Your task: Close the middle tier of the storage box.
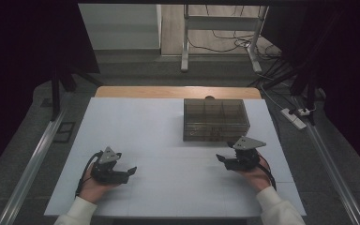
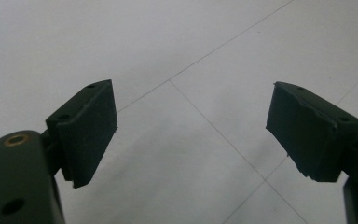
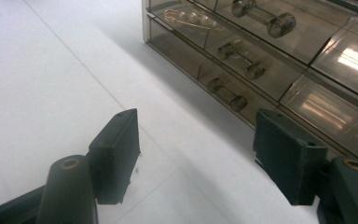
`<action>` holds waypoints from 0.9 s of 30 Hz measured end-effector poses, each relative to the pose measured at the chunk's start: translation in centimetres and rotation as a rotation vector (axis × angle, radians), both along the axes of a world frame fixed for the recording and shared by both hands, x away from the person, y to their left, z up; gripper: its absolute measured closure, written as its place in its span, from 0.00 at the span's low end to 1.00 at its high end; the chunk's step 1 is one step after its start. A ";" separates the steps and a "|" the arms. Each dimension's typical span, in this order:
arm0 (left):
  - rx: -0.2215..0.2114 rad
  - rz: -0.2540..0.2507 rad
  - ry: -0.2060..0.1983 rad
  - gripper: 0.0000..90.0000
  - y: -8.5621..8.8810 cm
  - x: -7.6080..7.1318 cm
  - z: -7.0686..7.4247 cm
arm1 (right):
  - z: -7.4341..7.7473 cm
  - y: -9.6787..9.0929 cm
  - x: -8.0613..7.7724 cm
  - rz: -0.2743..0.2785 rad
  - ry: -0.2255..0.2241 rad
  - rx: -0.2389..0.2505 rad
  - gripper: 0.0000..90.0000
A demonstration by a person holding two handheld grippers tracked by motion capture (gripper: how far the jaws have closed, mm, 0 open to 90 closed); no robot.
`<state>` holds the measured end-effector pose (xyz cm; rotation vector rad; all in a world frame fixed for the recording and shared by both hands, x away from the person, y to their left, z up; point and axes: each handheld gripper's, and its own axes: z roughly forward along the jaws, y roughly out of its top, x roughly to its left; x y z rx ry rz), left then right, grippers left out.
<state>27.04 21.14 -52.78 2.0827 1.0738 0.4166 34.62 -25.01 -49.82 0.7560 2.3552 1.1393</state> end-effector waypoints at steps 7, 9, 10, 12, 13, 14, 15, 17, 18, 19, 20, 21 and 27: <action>0.001 0.001 0.002 0.18 0.0 0.0 0.0 | 0.1 -0.9 -1.1 0.002 0.000 0.017 0.32; 0.000 0.004 0.002 0.18 0.0 0.0 0.0 | 0.0 -1.2 -1.5 0.007 -0.002 0.029 0.32; -0.001 0.004 0.001 0.18 0.0 0.0 0.0 | 0.0 -1.4 -1.8 0.010 -0.001 0.028 0.32; -0.003 0.005 0.000 0.18 0.1 0.0 0.0 | 0.0 -1.7 -2.2 0.014 -0.001 0.026 0.31; -0.003 0.006 0.001 0.18 0.1 0.0 0.0 | 0.0 -2.0 -2.5 0.014 -0.006 0.032 0.31; -0.003 0.007 0.001 0.18 0.1 0.0 0.0 | 0.0 -2.1 -2.7 0.014 -0.005 0.031 0.31; -0.003 0.008 0.001 0.18 0.1 0.0 0.0 | -0.1 -2.3 -2.9 0.015 -0.008 0.032 0.31; -0.003 0.007 0.001 0.18 0.0 0.0 0.0 | -0.1 -2.7 -3.2 0.013 -0.007 0.040 0.31; -0.002 0.007 0.002 0.18 0.0 0.1 0.0 | -0.1 -2.8 -3.3 0.012 -0.005 0.040 0.31; -0.002 0.007 0.002 0.18 0.0 0.1 0.0 | -0.1 -3.0 -3.4 0.011 -0.005 0.046 0.31; -0.003 0.006 0.002 0.18 0.0 0.0 0.0 | -0.1 -3.1 -3.5 0.012 -0.005 0.046 0.31; -0.002 0.006 0.001 0.18 0.0 0.0 0.0 | -0.1 -3.2 -3.6 0.016 -0.001 0.049 0.31; -0.009 0.008 -0.003 0.18 0.1 -0.1 0.1 | -0.2 -3.8 -4.1 0.025 0.001 0.051 0.31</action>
